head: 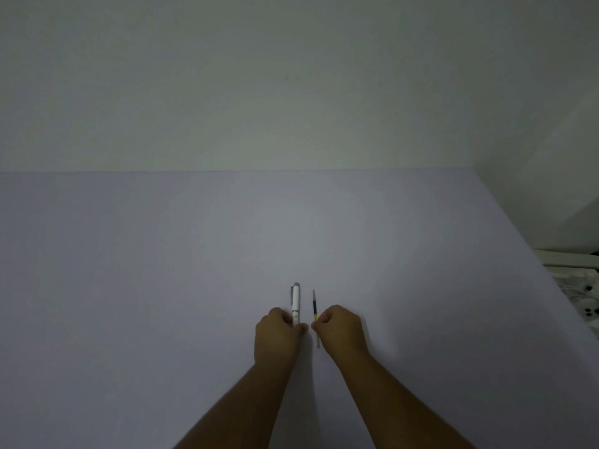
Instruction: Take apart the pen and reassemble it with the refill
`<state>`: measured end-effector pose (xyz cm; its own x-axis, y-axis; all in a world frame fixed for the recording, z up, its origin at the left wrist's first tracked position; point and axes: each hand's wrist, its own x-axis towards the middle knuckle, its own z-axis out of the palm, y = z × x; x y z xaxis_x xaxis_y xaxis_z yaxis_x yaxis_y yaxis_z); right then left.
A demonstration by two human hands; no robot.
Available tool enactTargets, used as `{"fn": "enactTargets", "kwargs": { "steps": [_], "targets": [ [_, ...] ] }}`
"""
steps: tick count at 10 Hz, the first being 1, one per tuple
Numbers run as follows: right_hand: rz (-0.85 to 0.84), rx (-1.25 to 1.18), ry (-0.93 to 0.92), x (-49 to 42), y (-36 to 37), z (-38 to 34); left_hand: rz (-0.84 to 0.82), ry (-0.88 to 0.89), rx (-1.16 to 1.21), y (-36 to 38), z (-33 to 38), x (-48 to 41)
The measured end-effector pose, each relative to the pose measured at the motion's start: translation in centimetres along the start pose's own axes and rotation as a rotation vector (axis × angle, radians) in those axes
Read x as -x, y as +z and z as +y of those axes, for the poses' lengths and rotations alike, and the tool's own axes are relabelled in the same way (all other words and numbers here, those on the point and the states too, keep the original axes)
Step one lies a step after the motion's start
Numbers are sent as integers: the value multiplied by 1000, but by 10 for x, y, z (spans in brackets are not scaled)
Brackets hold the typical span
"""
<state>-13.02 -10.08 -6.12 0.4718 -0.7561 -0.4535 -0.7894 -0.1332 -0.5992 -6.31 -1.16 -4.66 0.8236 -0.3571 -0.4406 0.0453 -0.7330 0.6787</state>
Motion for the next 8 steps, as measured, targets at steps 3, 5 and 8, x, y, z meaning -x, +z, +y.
{"fn": "enactTargets", "kwargs": {
  "steps": [3, 5, 8],
  "targets": [
    [14, 3, 6, 3, 1, -1, 15, -5, -3, -2, -1, 1],
    [10, -21, -1, 3, 2, 3, 10, -4, -43, -4, -3, -2],
    [40, -43, -4, 6, 2, 4, -21, 3, -41, -13, 6, 8]
  ]
}}
